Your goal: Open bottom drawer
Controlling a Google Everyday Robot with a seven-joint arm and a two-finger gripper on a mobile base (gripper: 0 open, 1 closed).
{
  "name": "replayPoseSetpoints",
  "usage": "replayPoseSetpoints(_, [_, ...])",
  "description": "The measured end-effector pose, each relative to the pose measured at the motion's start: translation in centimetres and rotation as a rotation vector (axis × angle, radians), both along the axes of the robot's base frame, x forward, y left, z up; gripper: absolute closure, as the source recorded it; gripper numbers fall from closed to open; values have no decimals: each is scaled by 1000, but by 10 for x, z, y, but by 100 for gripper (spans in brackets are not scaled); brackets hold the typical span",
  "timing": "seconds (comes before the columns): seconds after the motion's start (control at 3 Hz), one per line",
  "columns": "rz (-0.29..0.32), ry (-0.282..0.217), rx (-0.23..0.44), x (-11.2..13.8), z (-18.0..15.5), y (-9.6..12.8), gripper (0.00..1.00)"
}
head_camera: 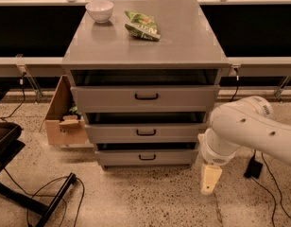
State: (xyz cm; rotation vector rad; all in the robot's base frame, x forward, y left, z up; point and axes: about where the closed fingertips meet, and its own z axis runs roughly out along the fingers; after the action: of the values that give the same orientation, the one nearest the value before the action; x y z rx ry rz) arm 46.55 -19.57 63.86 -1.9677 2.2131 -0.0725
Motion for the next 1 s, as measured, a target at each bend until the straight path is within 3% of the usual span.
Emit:
replayPoseSetpoints(0.33, [-21, 24, -56, 27, -50, 1, 0])
replayPoseSetpoints(0.67, [-127, 30, -146, 67, -124, -24, 0])
replayPoseSetpoints(1.0, [-196, -25, -158, 95, -163, -35, 0])
